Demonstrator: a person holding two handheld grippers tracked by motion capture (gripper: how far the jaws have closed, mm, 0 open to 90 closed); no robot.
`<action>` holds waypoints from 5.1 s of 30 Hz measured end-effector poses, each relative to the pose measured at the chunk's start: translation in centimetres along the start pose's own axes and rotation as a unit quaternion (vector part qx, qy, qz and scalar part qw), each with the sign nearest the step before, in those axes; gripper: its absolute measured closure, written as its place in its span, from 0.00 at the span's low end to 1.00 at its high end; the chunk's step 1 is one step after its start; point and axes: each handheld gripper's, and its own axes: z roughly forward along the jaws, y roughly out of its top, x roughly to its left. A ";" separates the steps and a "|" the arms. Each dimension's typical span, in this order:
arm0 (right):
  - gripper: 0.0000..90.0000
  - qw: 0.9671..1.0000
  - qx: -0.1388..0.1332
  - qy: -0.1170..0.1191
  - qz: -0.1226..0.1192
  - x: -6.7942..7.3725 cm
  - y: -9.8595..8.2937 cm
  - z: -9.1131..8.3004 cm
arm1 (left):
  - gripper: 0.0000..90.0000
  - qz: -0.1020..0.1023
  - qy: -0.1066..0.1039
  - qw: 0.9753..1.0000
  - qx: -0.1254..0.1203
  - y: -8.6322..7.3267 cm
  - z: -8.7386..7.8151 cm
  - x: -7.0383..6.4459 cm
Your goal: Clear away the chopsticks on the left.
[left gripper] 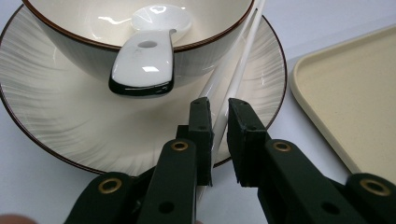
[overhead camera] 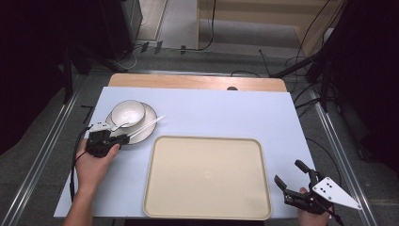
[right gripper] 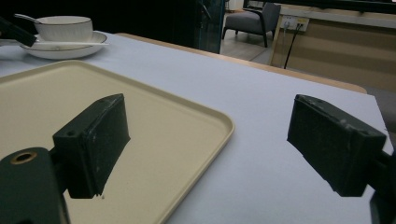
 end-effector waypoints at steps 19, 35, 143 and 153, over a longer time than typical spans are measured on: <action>0.14 1.000 0.001 0.001 0.000 -0.1 -0.1 0.1 | 0.95 0.031 -0.027 0.999 0.015 0.3 0.3 -0.3; 0.14 1.000 0.002 0.000 0.002 -0.2 -0.1 0.0 | 0.95 0.025 -0.034 0.999 0.003 0.4 -0.3 -0.5; 0.14 1.000 0.003 0.007 0.020 -1.7 -0.7 -0.3 | 1.00 0.042 -0.145 0.986 0.071 1.6 9.1 -18.8; 0.15 1.000 0.002 0.007 0.016 -1.5 -0.6 -0.3 | 1.00 0.024 -0.126 0.989 0.072 1.7 9.4 -18.2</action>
